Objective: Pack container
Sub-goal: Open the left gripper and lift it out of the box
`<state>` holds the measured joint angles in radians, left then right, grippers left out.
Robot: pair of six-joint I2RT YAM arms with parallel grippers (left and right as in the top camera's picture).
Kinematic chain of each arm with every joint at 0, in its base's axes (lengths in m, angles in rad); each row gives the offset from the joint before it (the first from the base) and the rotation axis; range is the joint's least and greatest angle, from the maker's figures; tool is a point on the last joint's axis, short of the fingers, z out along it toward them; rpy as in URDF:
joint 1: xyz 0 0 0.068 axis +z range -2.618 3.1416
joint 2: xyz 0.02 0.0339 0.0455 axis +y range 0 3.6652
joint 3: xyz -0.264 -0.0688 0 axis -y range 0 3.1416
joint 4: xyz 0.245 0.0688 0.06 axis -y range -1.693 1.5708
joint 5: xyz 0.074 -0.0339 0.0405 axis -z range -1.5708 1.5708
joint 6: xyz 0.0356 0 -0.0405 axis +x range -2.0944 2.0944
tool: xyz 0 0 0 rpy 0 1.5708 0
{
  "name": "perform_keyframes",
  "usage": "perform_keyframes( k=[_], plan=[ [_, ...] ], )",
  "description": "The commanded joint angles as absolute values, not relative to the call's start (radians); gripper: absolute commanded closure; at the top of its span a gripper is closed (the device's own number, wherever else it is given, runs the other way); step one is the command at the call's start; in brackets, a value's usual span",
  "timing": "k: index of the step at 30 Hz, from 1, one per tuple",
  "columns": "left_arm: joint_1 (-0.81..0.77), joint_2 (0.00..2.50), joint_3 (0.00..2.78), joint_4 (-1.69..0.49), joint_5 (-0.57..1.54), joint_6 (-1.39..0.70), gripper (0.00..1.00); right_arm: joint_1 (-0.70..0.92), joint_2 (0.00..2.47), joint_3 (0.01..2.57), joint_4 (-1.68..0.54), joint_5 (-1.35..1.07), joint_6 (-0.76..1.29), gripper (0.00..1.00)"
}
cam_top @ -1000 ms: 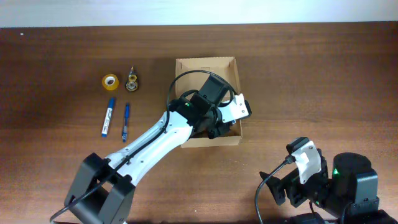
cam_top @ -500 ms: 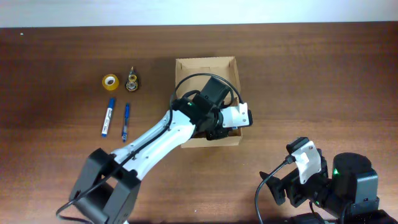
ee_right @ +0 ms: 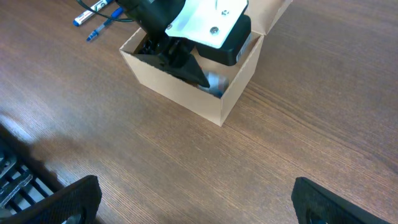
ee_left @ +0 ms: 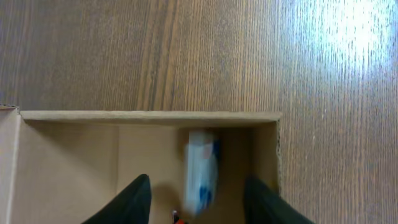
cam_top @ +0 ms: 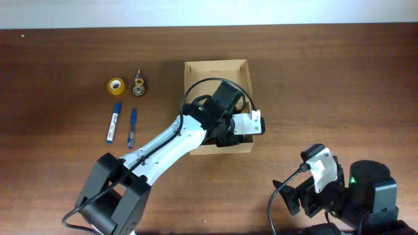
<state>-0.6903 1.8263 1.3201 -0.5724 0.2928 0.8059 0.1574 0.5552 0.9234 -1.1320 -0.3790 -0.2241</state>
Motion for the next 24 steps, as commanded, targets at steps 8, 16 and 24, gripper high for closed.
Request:
perform_keyframes(
  k=[8,16,24],
  plan=[
    [-0.691,1.816,1.410,-0.602,0.259,0.684,0.51,0.150,0.550,0.921,-1.129,-0.369,-0.224,0.01],
    [-0.682,1.711,1.634,-0.737,-0.083,0.542,0.51,0.150,0.550,0.921,-1.129,-0.369,-0.224,0.01],
    [-0.505,1.627,1.661,-0.750,-0.188,0.281,0.44,0.150,0.550,0.921,-1.129,-0.369,-0.224,0.01]
  ],
)
